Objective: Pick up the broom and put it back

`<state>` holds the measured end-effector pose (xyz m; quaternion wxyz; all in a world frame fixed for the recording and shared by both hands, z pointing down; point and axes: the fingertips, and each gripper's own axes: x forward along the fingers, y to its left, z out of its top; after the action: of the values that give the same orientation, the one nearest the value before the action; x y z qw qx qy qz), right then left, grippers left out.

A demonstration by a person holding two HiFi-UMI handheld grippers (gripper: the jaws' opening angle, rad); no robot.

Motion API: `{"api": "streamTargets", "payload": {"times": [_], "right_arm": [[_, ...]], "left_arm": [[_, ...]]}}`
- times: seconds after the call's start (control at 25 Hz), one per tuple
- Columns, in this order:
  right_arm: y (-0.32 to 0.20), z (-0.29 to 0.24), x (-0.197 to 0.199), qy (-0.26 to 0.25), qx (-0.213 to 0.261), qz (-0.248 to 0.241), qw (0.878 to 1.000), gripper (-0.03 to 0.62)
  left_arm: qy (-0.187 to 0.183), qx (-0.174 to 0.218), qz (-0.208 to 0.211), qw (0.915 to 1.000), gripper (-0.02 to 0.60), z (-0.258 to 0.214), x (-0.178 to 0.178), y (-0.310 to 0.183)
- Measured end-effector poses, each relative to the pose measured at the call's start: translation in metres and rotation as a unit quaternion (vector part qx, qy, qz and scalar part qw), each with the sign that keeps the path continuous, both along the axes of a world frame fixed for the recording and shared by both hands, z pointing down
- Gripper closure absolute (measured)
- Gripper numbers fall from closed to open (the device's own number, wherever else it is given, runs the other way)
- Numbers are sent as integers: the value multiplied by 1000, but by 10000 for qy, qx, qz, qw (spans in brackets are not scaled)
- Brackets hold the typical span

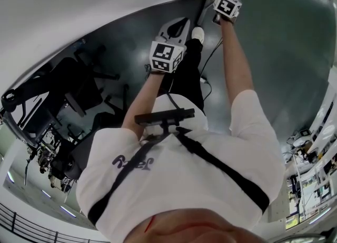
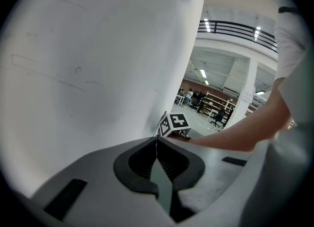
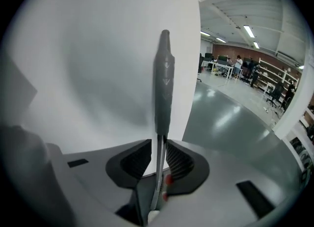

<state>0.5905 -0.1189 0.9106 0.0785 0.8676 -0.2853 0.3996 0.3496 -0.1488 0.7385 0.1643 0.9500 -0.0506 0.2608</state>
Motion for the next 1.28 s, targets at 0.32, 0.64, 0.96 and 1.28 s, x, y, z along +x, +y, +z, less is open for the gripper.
{"api": "streamTargets", "payload": {"times": [0.32, 0.64, 0.96, 1.28], "right_arm": [[12, 3, -5, 1, -98, -200, 9998, 500], [46, -24, -39, -89, -219, -306, 9993, 500], [54, -119, -110, 376, 286, -852, 9952, 500], [28, -271, -201, 1277, 1174, -1110, 9786, 565]], "left_arm": [[46, -37, -7, 10000, 569, -1, -4, -3], [171, -10, 28, 9999, 569, -19, -13, -5], [532, 73, -279, 9982, 569, -66, -54, -31], [1128, 202, -490, 9922, 569, -143, -109, -52]]}}
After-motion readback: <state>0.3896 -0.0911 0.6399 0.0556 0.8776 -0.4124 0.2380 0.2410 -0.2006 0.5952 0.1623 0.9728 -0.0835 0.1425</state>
